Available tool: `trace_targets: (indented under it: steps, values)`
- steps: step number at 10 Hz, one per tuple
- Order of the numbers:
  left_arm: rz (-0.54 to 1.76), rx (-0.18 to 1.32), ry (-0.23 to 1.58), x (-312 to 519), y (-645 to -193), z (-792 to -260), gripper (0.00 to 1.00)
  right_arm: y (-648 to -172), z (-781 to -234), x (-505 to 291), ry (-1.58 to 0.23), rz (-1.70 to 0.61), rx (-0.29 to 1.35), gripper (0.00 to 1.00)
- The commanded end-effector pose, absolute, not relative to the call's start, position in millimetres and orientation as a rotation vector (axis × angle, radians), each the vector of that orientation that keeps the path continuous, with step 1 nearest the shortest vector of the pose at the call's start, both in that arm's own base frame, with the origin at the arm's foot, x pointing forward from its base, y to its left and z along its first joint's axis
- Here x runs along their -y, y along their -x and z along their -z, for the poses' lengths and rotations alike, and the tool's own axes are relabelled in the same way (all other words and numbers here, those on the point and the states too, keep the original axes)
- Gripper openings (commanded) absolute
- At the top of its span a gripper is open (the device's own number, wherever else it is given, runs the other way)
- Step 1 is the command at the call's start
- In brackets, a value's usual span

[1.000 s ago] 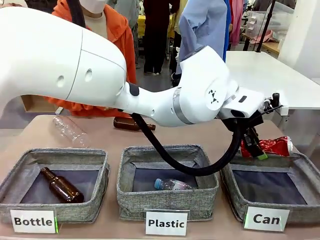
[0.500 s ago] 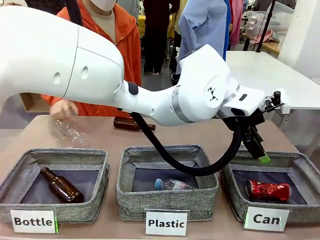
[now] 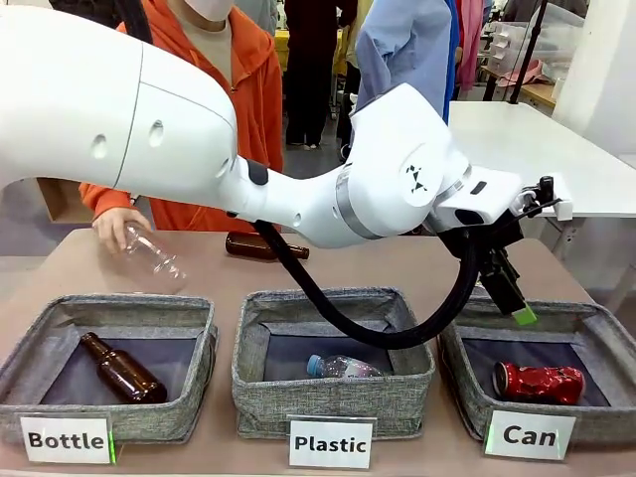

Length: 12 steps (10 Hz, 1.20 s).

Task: Sort the can waste into the basket.
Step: Pick up the can waste from the table and place it in the right Fabric basket.

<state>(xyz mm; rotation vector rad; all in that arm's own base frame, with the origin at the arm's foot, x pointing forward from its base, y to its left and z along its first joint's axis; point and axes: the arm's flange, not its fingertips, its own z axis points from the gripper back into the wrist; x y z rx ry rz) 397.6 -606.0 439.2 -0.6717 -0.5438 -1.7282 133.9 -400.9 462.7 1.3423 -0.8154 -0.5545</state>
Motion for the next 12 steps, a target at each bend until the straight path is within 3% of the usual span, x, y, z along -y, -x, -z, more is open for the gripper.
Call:
trace_targets:
  steps: [1,3,5,9,12]
  values:
    - [1.665,0.503,0.711,584.2,-384.1,-444.5,1.00,-133.9,-462.7,400.9,-1.342,0.554,0.815,1.00]
    - [1.579,0.480,0.781,547.8,-378.3,-462.7,1.00,-160.0,-464.0,384.8,-1.369,0.527,0.759,1.00]
    - [1.656,0.529,0.876,538.1,-355.4,-474.2,1.00,-181.8,-468.4,364.9,-1.376,0.479,0.700,1.00]
    - [1.707,0.513,0.872,568.7,-331.7,-463.3,1.00,-169.5,-467.1,377.5,-1.390,0.461,0.688,1.00]
    - [1.640,0.510,0.902,570.9,-340.4,-464.0,1.00,-161.2,-460.0,377.3,-1.374,0.402,0.655,1.00]
